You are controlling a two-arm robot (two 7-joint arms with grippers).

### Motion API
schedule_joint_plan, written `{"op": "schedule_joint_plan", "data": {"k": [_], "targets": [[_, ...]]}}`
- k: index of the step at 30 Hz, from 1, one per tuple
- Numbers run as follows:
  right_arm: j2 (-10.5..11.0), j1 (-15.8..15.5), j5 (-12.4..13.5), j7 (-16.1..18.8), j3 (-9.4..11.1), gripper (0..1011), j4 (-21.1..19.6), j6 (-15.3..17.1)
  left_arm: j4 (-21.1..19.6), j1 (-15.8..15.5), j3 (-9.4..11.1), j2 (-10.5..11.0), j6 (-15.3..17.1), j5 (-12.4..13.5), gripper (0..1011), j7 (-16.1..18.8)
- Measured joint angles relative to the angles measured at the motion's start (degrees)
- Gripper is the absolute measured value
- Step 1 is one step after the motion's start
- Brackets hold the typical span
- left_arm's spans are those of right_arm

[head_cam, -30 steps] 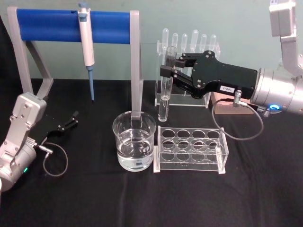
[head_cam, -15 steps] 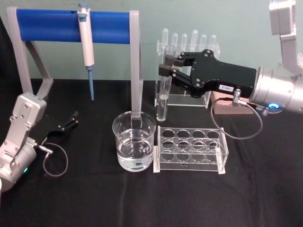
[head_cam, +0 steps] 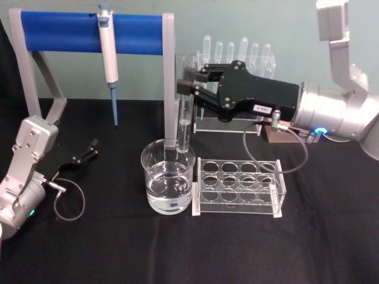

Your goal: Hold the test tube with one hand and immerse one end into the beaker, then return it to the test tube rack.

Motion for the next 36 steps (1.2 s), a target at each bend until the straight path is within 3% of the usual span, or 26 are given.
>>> {"op": "schedule_joint_plan", "data": {"k": [19, 27, 36], "targets": [[-5.96, 0.08, -4.18, 1.17, -2.49, 246, 8.99, -6.01, 0.0, 0.0, 0.0, 0.0, 0.0, 0.0, 1000, 0.0], [-6.45, -0.47, -6.88, 1.86, -3.03, 246, 10.79, -7.76, 0.0, 0.0, 0.0, 0.0, 0.0, 0.0, 1000, 0.0], [-7.35, -1.61, -7.81, 3.26, -3.24, 246, 13.13, -9.11, 0.0, 0.0, 0.0, 0.0, 0.0, 0.0, 1000, 0.0]]}}
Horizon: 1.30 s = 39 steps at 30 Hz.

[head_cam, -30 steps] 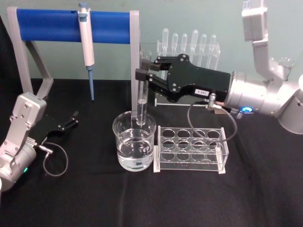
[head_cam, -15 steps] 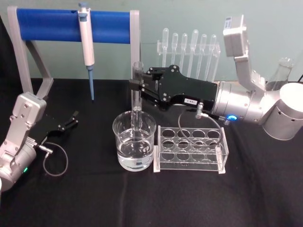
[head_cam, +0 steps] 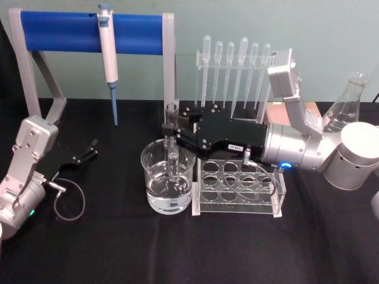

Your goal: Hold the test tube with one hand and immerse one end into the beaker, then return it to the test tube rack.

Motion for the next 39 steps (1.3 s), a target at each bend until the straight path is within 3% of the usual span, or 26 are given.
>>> {"op": "schedule_joint_plan", "data": {"k": [16, 39], "targets": [[-1.65, -0.93, -1.74, 1.75, -0.24, 246, 4.2, -1.99, 0.0, 0.0, 0.0, 0.0, 0.0, 0.0, 1000, 0.0], [-2.69, -2.08, -2.37, 2.2, 0.49, 246, 6.92, -2.48, 0.0, 0.0, 0.0, 0.0, 0.0, 0.0, 1000, 0.0]]}}
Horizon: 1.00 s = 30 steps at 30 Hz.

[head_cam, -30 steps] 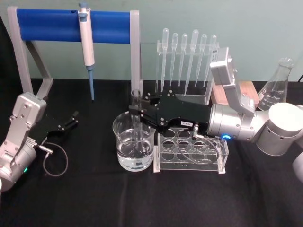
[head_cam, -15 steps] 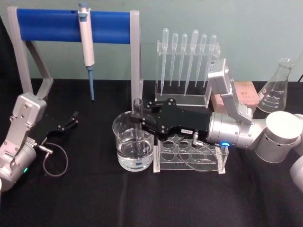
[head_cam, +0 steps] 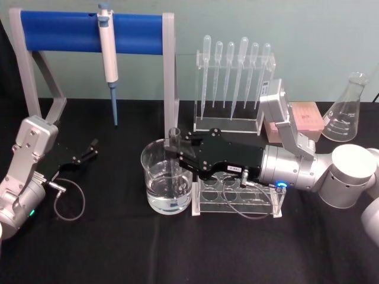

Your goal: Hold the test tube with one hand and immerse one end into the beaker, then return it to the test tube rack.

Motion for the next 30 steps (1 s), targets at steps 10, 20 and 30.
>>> {"op": "schedule_joint_plan", "data": {"k": [10, 20, 30], "targets": [[-0.02, -0.15, -0.02, -0.02, 0.21, 247, 0.04, 0.45, 0.0, 0.0, 0.0, 0.0, 0.0, 0.0, 1000, 0.0], [0.02, -0.12, 0.0, -0.04, 0.17, 246, -0.01, 0.44, 0.0, 0.0, 0.0, 0.0, 0.0, 0.0, 1000, 0.0], [0.02, -0.07, 0.03, -0.04, 0.12, 246, -0.03, 0.42, 0.0, 0.0, 0.0, 0.0, 0.0, 0.0, 1000, 0.0]]}}
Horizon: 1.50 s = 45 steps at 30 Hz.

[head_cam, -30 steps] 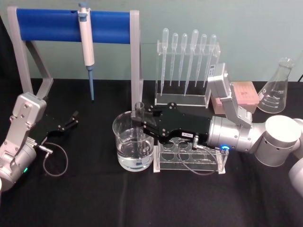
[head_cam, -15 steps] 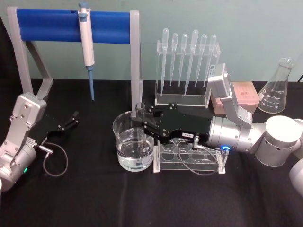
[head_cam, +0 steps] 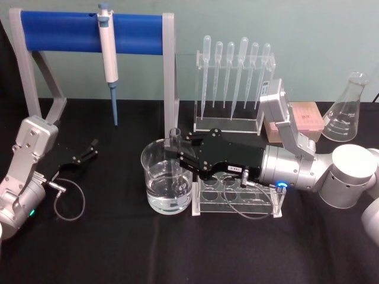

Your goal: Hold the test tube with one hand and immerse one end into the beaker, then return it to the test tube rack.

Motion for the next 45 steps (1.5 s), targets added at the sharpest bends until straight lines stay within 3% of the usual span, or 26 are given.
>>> {"op": "schedule_joint_plan", "data": {"k": [45], "targets": [[0.0, 0.02, 0.01, -0.03, -0.01, 247, 0.0, -0.01, 0.0, 0.0, 0.0, 0.0, 0.0, 0.0, 1000, 0.0]]}}
